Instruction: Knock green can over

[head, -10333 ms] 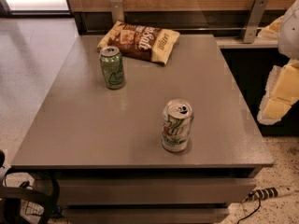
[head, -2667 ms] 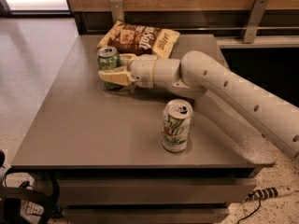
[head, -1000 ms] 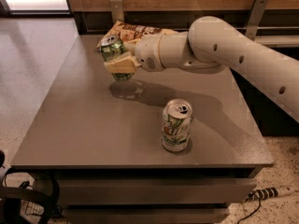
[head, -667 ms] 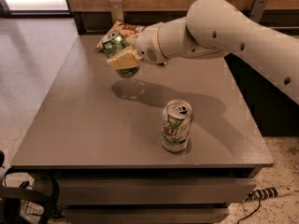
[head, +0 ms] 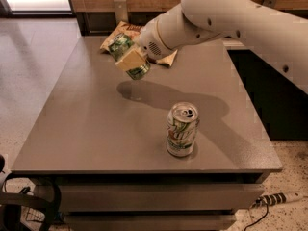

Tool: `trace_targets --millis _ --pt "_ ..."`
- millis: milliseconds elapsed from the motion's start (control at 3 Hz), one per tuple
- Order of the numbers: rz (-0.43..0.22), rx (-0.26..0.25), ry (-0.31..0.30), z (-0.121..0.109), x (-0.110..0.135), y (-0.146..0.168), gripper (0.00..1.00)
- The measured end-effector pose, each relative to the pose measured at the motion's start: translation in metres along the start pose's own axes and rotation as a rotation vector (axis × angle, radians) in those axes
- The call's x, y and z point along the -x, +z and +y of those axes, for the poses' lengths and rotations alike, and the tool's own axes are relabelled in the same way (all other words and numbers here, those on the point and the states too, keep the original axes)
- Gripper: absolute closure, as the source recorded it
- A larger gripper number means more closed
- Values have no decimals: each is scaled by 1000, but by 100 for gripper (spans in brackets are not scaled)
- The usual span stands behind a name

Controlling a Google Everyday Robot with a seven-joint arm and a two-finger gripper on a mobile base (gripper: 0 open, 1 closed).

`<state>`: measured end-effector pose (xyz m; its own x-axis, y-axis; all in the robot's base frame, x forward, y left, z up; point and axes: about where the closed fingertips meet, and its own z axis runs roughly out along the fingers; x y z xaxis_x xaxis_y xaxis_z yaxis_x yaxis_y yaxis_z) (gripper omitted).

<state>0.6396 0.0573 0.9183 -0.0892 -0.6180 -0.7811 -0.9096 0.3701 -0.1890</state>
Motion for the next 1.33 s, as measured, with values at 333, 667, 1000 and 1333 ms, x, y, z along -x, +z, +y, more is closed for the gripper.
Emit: trace_targets --millis 333,667,1000,1333 --pt "114 -10 -7 -1 -9 2 100" --pt "284 10 -8 0 -17 6 100" --pt "368 42 -2 4 -27 11 100" --pt "432 65 13 8 -44 21 100"
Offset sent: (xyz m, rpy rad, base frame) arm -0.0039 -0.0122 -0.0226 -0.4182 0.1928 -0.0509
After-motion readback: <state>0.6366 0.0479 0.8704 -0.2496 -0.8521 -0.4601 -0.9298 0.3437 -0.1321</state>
